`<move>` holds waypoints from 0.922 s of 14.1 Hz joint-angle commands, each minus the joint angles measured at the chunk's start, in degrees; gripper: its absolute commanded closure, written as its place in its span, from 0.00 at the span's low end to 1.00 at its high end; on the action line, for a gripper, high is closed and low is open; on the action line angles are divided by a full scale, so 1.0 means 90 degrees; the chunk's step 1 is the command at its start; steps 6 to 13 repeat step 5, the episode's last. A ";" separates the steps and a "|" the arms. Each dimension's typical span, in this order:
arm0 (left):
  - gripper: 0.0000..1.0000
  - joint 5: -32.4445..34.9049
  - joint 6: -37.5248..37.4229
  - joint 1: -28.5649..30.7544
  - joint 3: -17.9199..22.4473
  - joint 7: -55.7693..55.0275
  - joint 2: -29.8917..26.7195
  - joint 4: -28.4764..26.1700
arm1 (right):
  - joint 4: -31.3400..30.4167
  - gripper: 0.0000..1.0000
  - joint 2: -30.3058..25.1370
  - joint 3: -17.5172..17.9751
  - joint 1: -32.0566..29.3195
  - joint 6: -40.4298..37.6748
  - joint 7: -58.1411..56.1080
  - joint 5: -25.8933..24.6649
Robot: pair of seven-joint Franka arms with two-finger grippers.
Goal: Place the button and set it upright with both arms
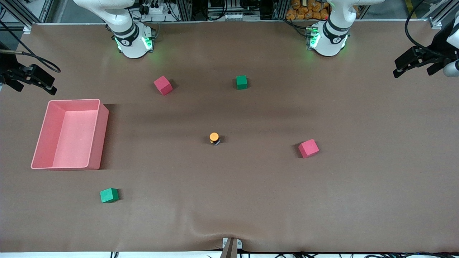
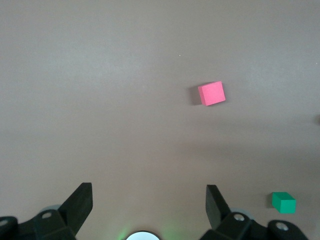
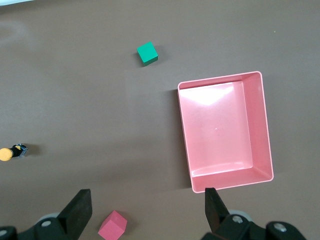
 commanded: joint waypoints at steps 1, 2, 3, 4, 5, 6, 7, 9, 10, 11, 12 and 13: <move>0.00 0.0093 -0.0189 0.0027 0.0003 0.0073 0.0046 0.0123 | 0.0178 0.00 0.0088 0.0029 -0.0059 -0.0080 -0.0086 0.0080; 0.00 0.0171 -0.0199 0.0027 0.0003 0.0073 0.0046 0.0123 | 0.0178 0.00 0.0088 0.0029 -0.0079 -0.0080 -0.0086 0.0080; 0.00 0.0182 -0.0257 0.0027 0.0003 0.0073 0.0046 0.0123 | 0.0178 0.00 0.0088 0.0029 -0.0069 -0.0080 -0.0086 0.0080; 0.00 0.0182 -0.0287 0.0027 0.0003 0.0064 0.0046 0.0123 | 0.0178 0.00 0.0088 0.0029 -0.0069 -0.0080 -0.0086 0.0070; 0.00 0.0182 -0.0297 0.0027 0.0003 0.0064 0.0046 0.0123 | 0.0178 0.00 0.0088 0.0029 -0.0079 -0.0080 -0.0086 0.0080; 0.00 0.0182 -0.0297 0.0027 0.0003 0.0064 0.0046 0.0123 | 0.0178 0.00 0.0088 0.0029 -0.0079 -0.0080 -0.0086 0.0080; 0.00 0.0182 -0.0297 0.0027 0.0003 0.0064 0.0046 0.0123 | 0.0178 0.00 0.0088 0.0029 -0.0079 -0.0080 -0.0086 0.0080; 0.00 0.0182 -0.0297 0.0027 0.0003 0.0064 0.0046 0.0123 | 0.0178 0.00 0.0088 0.0029 -0.0079 -0.0080 -0.0086 0.0080; 0.00 0.0182 -0.0297 0.0027 0.0003 0.0064 0.0046 0.0123 | 0.0178 0.00 0.0088 0.0029 -0.0079 -0.0080 -0.0086 0.0080; 0.00 0.0182 -0.0297 0.0027 0.0003 0.0064 0.0046 0.0123 | 0.0178 0.00 0.0088 0.0029 -0.0079 -0.0080 -0.0086 0.0080; 0.00 0.0182 -0.0297 0.0027 0.0003 0.0064 0.0046 0.0123 | 0.0178 0.00 0.0088 0.0029 -0.0079 -0.0080 -0.0086 0.0080; 0.00 0.0182 -0.0297 0.0027 0.0003 0.0064 0.0046 0.0123 | 0.0178 0.00 0.0088 0.0029 -0.0079 -0.0080 -0.0086 0.0080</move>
